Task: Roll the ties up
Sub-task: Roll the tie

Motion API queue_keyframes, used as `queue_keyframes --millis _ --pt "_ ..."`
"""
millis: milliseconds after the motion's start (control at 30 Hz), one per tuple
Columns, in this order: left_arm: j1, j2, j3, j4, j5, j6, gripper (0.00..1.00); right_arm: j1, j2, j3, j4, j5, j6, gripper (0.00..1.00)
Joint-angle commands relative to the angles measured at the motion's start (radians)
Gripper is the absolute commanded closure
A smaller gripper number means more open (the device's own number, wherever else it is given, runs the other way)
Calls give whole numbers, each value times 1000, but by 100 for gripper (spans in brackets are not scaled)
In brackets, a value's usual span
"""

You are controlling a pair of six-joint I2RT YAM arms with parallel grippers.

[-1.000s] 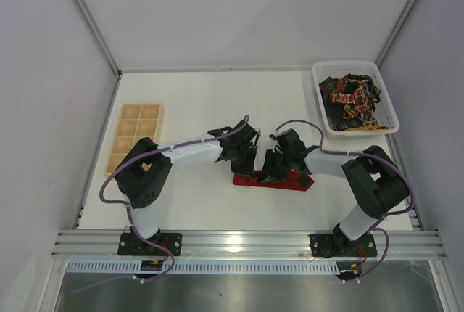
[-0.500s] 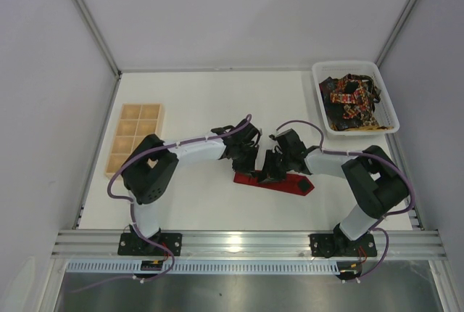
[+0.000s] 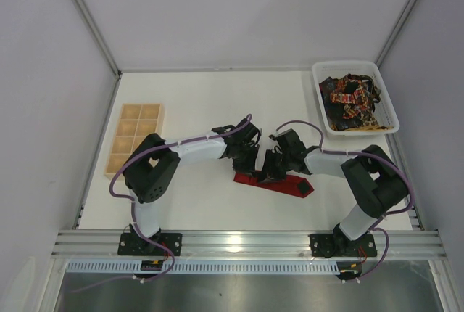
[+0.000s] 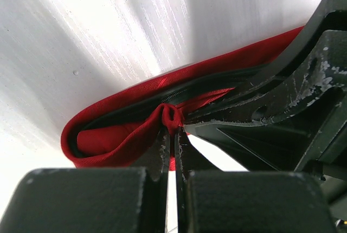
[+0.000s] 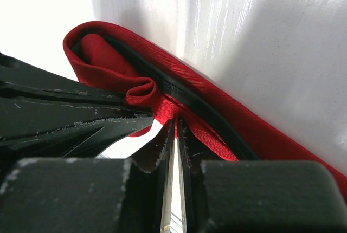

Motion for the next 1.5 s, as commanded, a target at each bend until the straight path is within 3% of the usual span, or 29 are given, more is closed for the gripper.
queue_keyframes --millis 0,333,1000,1467 --pt "6 13 29 9 1 19 99 -1 -18 8 -8 2 15 90" --pt "6 14 25 12 0 24 97 -27 -100 81 -83 42 24 90" --pt "6 5 2 41 5 25 71 -80 -45 101 -51 -17 44 86" --pt "6 7 -6 61 20 30 69 -136 -8 111 -22 -142 38 86"
